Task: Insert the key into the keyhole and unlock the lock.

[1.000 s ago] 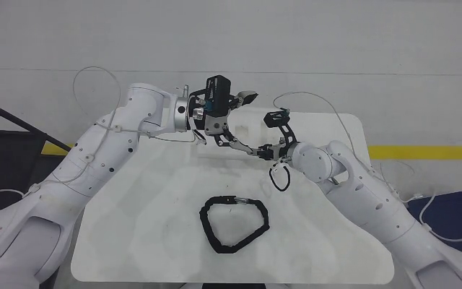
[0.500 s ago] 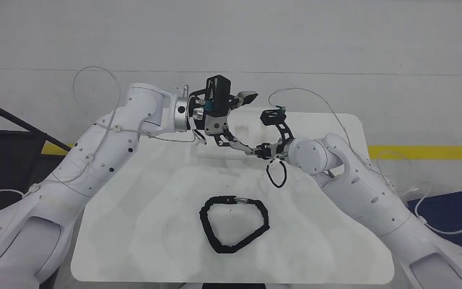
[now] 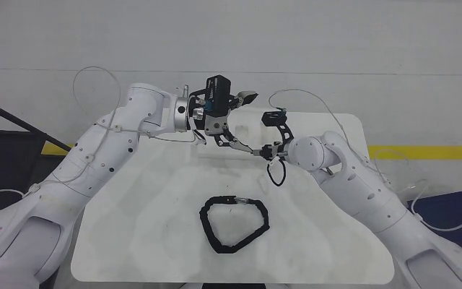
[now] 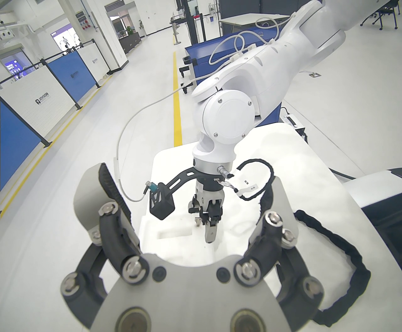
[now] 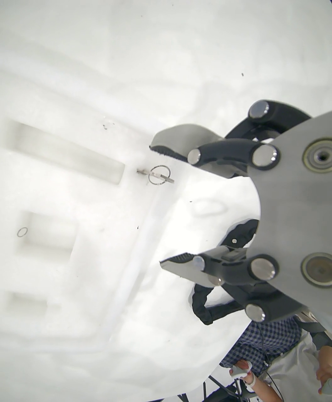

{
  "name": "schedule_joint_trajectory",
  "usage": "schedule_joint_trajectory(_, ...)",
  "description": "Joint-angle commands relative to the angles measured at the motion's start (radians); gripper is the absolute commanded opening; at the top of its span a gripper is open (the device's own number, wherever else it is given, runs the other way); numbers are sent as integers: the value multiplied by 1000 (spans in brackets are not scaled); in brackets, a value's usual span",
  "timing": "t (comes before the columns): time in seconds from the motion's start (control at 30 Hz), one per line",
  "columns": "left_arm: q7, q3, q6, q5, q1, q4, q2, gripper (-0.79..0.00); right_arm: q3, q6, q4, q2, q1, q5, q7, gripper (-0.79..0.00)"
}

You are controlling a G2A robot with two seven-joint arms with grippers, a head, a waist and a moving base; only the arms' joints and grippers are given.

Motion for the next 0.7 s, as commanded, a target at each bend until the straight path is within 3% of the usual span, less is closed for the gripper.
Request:
schedule_joint_trajectory(0.0, 0, 0, 0, 0, 0, 0, 0, 0, 4, 10, 3, -2, -2, -2, 0, -431)
schedule_joint_trajectory(0.13, 0, 0, 0, 0, 0, 0, 0, 0, 13, 23, 10, -6, -5, -5, 7, -505)
schedule_joint_trajectory(0.33, 0, 0, 0, 0, 0, 0, 0, 0, 21, 37, 25, -14, -9, -14, 12, -542)
schedule_joint_trajectory(0.53, 0, 0, 0, 0, 0, 0, 0, 0, 19, 42, 46, -26, -6, -20, 18, -674)
schedule_joint_trajectory(0.67, 0, 0, 0, 0, 0, 0, 0, 0, 16, 46, 62, -33, -5, -34, 15, -696)
